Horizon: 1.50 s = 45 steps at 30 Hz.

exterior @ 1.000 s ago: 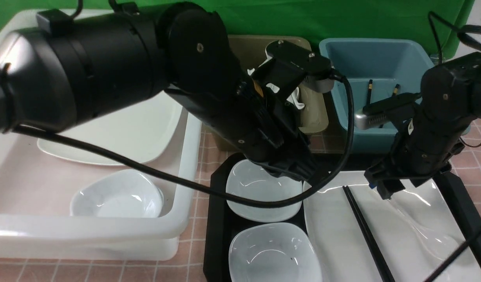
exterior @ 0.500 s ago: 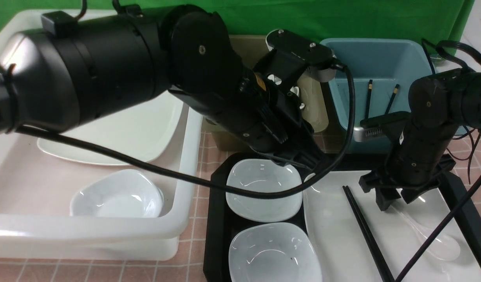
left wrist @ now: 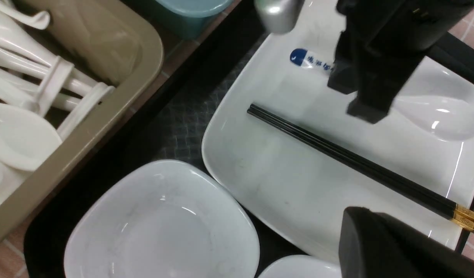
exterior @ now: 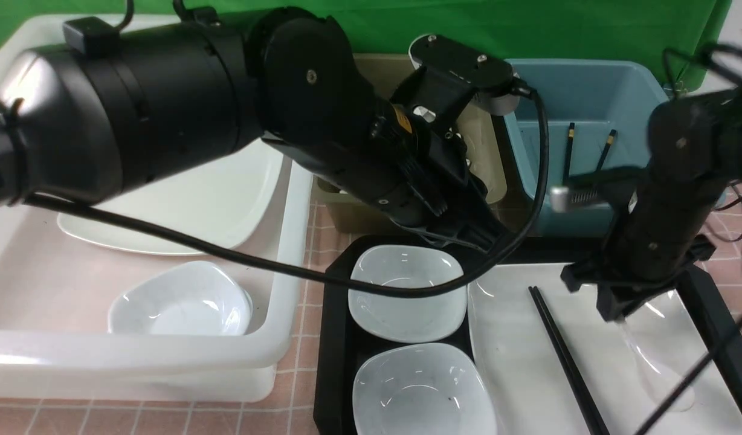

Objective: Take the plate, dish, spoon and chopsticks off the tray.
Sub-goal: Use the right arm to grab a soup spoon from the plate, then use the right arm to put the soup spoon into the small storage box in the middle

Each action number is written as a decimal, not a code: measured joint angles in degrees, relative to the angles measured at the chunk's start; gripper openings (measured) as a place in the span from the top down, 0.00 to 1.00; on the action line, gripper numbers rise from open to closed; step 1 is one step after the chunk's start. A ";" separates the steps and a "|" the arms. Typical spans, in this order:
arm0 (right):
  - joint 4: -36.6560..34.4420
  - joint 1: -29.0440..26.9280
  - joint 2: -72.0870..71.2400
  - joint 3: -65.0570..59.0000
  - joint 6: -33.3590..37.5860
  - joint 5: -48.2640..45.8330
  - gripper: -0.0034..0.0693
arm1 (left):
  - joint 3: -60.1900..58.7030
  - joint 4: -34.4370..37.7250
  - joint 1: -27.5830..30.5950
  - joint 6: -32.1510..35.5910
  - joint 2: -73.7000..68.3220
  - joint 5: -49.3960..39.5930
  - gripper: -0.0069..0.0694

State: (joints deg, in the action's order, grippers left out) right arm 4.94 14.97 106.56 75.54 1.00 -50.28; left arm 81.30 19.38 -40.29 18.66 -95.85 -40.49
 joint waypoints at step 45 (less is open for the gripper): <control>-18.16 -1.08 5.09 47.41 9.64 -14.53 0.91 | -0.44 -0.73 12.62 -2.27 10.85 -13.36 0.91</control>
State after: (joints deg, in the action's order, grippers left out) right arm -13.23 13.89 111.65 122.95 10.65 -64.82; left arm 80.85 18.65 -27.67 16.39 -85.00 -53.86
